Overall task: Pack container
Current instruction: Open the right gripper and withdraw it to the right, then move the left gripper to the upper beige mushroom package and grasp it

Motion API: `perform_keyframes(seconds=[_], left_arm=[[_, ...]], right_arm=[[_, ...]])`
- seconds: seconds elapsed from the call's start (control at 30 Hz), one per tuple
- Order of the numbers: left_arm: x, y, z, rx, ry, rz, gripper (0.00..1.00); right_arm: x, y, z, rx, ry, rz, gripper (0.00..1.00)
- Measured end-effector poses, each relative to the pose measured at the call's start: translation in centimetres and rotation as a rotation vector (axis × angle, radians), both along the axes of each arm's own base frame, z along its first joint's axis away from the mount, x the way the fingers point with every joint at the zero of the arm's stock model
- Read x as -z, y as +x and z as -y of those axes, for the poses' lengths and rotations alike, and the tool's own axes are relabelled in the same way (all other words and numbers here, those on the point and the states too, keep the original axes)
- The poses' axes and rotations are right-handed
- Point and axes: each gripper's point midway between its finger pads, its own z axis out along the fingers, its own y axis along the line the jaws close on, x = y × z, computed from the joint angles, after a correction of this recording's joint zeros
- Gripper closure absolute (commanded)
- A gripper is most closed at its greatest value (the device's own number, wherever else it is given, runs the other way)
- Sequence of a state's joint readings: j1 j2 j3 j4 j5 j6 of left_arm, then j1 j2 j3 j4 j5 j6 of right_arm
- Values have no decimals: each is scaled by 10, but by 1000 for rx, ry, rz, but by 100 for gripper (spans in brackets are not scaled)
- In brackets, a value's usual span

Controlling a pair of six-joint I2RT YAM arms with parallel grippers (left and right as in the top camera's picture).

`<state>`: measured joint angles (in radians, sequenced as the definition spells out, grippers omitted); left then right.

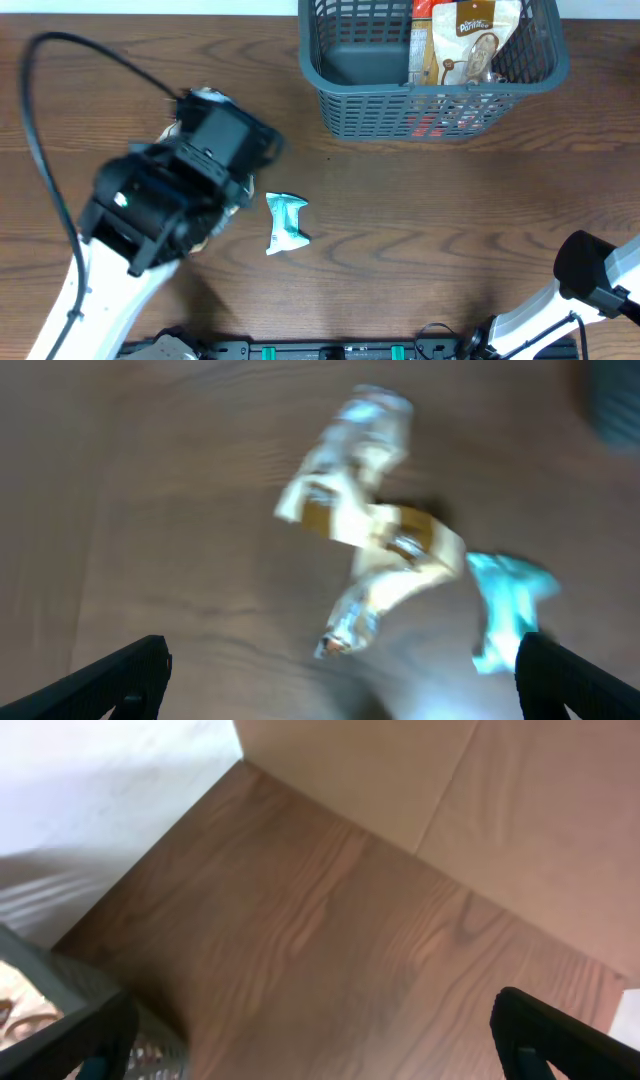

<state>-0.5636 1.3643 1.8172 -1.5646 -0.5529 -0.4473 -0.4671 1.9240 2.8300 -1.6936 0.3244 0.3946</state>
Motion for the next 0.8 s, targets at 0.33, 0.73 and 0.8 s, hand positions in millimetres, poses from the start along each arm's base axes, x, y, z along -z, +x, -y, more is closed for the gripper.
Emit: perform_keyframes(seconds=[0.33, 0.73, 0.8], left_arm=[[20, 11, -96, -650, -173, 53, 1], [102, 36, -75, -753, -374, -250, 1], [115, 42, -73, -642, -333, -326, 1]], right_arm=[[11, 4, -3, -2, 44, -10, 1], [50, -11, 27, 196, 101, -103, 1], [59, -11, 28, 195, 115, -130, 1]])
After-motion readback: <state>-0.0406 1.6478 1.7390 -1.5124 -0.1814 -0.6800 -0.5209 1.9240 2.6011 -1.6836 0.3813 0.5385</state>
